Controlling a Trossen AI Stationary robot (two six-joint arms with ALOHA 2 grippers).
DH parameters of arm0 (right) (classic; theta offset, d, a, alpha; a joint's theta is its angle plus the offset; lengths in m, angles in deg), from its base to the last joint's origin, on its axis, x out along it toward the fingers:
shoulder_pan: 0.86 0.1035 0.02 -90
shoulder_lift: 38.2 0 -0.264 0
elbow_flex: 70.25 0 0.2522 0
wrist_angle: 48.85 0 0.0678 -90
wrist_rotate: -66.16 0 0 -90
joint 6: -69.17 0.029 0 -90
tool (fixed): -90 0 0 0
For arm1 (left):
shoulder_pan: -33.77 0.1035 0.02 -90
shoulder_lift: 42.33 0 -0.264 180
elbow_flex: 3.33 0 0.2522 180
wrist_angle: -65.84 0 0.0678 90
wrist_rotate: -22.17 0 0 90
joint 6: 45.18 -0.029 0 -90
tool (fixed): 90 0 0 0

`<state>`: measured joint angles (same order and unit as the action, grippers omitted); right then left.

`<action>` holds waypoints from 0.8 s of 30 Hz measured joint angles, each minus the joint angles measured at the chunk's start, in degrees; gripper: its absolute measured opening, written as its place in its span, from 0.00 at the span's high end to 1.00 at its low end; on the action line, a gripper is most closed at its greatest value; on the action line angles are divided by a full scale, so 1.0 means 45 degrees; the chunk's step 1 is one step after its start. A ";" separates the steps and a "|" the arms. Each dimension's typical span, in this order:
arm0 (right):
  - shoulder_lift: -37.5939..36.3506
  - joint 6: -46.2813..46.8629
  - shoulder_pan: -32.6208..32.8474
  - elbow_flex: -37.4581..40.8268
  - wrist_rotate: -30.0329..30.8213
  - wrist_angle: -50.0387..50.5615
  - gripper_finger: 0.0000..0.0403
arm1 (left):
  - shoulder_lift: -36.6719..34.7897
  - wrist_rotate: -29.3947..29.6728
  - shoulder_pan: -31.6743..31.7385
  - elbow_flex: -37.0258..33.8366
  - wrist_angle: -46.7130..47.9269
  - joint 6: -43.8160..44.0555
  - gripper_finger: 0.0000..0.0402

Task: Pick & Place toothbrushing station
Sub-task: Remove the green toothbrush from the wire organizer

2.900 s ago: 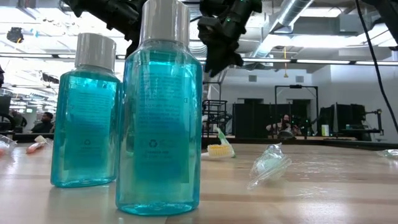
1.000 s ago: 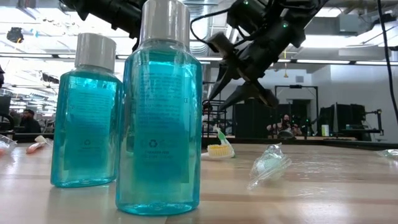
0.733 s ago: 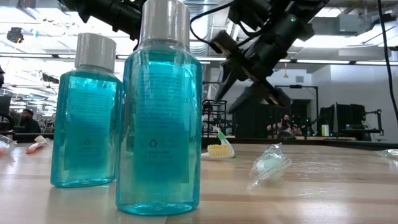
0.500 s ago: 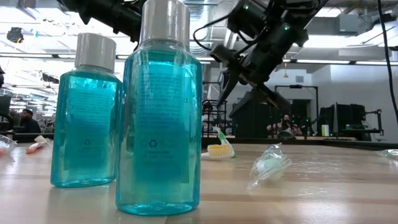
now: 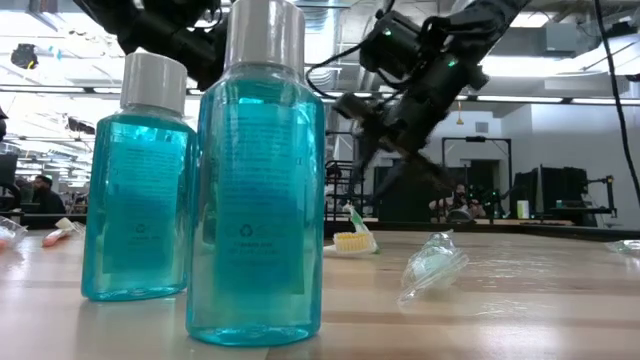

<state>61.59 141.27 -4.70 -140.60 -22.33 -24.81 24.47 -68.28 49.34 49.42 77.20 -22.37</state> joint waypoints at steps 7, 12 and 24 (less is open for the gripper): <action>0.1275 0.0422 0.0097 -0.0213 -0.0477 -0.1478 0.67 | -0.0001 0.0000 0.0006 -0.0123 -0.0259 0.0005 0.57; 0.1234 0.0360 -0.0008 -0.0371 -0.0417 -0.1375 0.71 | 0.0000 -0.0005 0.0083 -0.0123 -0.0303 0.0005 0.57; 0.1108 -0.0162 -0.0083 -0.0366 -0.0666 -0.1429 0.99 | 0.0000 -0.0010 0.0083 -0.0123 -0.0371 0.0024 0.57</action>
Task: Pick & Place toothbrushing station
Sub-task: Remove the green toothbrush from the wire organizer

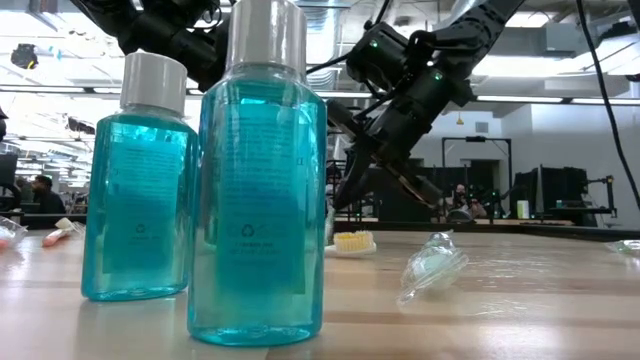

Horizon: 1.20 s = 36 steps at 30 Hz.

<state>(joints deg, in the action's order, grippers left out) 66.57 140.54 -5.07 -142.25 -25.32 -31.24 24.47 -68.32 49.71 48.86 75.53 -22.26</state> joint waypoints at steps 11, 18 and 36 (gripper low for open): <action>-0.0377 -0.0646 0.0288 0.0024 -0.1635 -0.0164 1.00 | -0.0002 0.0000 0.0000 0.0000 -0.0081 0.0010 0.57; -0.0534 -0.0564 0.0515 0.0001 -0.1321 -0.0357 0.91 | 0.0000 0.0000 0.0000 0.0000 -0.0128 0.0010 0.57; -0.0529 0.0464 0.0584 0.0005 0.0886 -0.0013 0.71 | 0.0000 0.0000 0.0000 0.0005 -0.0167 -0.0005 0.57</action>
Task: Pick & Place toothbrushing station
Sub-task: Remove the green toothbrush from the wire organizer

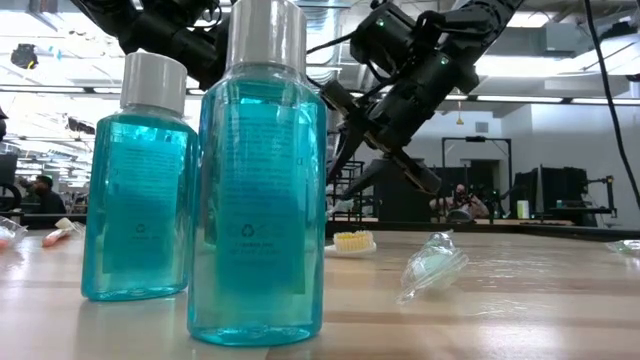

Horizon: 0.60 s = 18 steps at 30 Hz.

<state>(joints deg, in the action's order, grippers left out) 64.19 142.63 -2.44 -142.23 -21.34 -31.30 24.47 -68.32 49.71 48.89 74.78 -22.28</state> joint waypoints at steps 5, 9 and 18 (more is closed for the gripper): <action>0.0005 0.0271 0.0014 0.0000 0.0127 -0.0632 0.75 | 0.0000 0.0000 0.0000 0.0000 0.0000 -0.0007 0.57; 0.0010 0.0353 0.0009 0.0000 0.0122 -0.0621 0.73 | 0.0000 -0.0102 0.0000 0.0000 0.0000 -0.0015 0.57; 0.0010 0.0693 0.0043 0.0000 0.0241 -0.0764 0.70 | -0.0002 -0.0335 0.0000 0.0000 0.0005 -0.0029 0.57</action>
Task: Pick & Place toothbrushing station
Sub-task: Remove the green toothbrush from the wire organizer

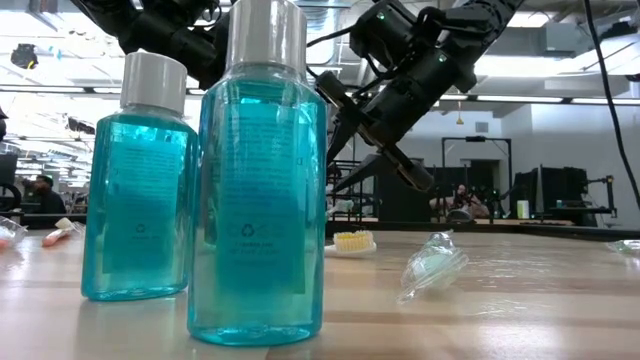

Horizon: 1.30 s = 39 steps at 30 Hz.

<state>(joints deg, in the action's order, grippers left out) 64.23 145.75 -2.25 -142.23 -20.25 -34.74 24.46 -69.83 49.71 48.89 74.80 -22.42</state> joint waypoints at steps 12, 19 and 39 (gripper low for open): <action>0.0934 0.0452 0.0000 -0.0178 -0.0275 -0.1471 0.80 | 0.0001 0.0000 0.0000 0.0000 0.0005 -0.0102 0.57; 0.1929 0.0088 0.0079 -0.1244 -0.0748 -0.1631 0.80 | 0.0002 -0.0160 0.0000 0.0005 0.0038 -0.0102 0.57; 0.1444 -0.0035 0.0676 -0.1425 -0.2057 -0.3823 0.99 | -0.0001 -0.0217 0.0068 0.0005 0.0105 -0.0314 0.57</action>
<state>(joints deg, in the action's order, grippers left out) 70.73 145.59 0.79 -148.65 -29.51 -51.94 24.46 -70.80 50.02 48.91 75.28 -23.83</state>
